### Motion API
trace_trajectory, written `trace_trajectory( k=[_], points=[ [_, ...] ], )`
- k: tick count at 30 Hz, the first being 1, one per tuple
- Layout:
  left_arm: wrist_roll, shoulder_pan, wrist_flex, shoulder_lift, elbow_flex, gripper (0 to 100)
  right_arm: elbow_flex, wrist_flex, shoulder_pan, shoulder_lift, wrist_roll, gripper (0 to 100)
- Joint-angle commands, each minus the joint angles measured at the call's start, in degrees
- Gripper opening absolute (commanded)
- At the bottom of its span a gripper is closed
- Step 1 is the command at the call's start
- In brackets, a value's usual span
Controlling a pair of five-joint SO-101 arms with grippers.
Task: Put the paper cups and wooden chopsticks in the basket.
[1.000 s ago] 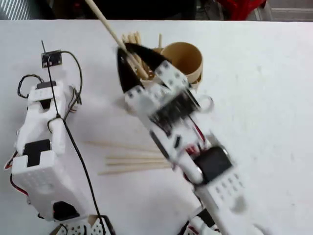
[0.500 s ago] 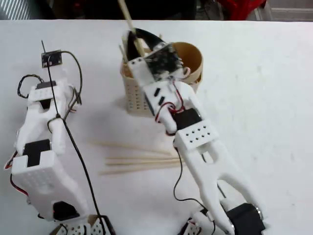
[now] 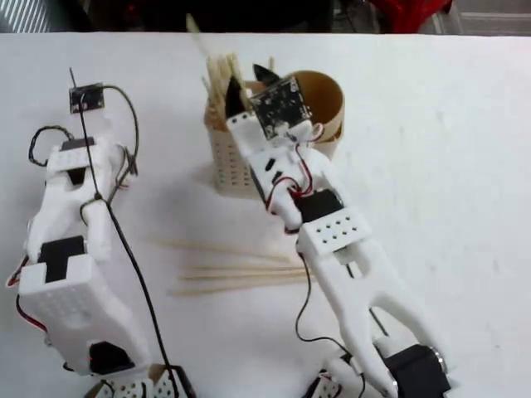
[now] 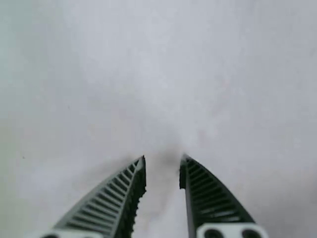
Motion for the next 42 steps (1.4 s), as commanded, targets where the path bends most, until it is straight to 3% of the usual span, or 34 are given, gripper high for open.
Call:
trace_trajectory(
  k=[1, 6, 11, 16, 20, 24, 29, 36, 42],
  points=[
    [-0.7, 0.84, -1.23, -0.31, -2.11, 13, -0.62, 3.65, 0.4, -2.59, -0.7, 15.5],
    [-0.7, 0.84, -1.23, -0.31, -2.02, 13, -0.7, 20.18, -0.4, -13.67, -0.88, 14.4],
    [-0.7, 0.84, -1.23, -0.31, -2.02, 13, -0.79, 44.79, -3.56, -29.93, 0.0, 2.7],
    [-0.7, 0.84, -1.14, -0.31, -2.02, 13, -2.02, 56.31, -9.1, -37.93, 6.86, 8.7],
    [-0.7, 0.84, -1.05, -0.31, -2.02, 13, -1.58, 65.63, -13.32, -32.75, 9.49, 11.6],
    [-0.7, 0.84, -1.05, -0.31, -2.02, 13, 3.43, 62.37, -14.2, -20.62, 15.82, 11.9],
    [-0.7, 0.84, -1.05, -0.31, -2.02, 13, 8.0, 49.71, -13.93, -4.09, 27.43, 11.9],
    [-0.7, 0.92, -1.05, -0.31, -2.02, 13, 7.91, 37.23, -15.16, 13.41, 28.84, 11.9],
    [-0.7, 0.92, -1.05, -0.31, -2.02, 13, 6.24, 37.58, -15.43, 17.36, 28.84, 11.6]
  ],
)
